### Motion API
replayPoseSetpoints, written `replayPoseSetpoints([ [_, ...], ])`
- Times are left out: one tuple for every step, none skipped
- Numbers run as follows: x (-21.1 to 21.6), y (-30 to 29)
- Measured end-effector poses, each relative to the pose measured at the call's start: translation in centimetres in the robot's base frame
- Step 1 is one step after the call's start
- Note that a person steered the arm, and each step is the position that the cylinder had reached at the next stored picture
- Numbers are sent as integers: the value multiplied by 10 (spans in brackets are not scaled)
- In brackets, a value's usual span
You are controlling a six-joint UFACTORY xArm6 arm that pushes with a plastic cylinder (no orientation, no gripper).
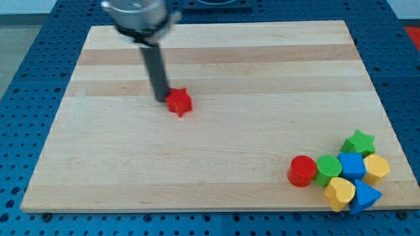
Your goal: Push the red star into green circle
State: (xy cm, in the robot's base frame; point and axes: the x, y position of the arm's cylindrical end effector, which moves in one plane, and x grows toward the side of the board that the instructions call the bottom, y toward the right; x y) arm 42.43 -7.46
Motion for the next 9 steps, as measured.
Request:
replayPoseSetpoints([
  [30,86],
  [36,94],
  [26,55],
  [46,24],
  [67,53],
  [70,127],
  [70,166],
  [68,146],
  [48,148],
])
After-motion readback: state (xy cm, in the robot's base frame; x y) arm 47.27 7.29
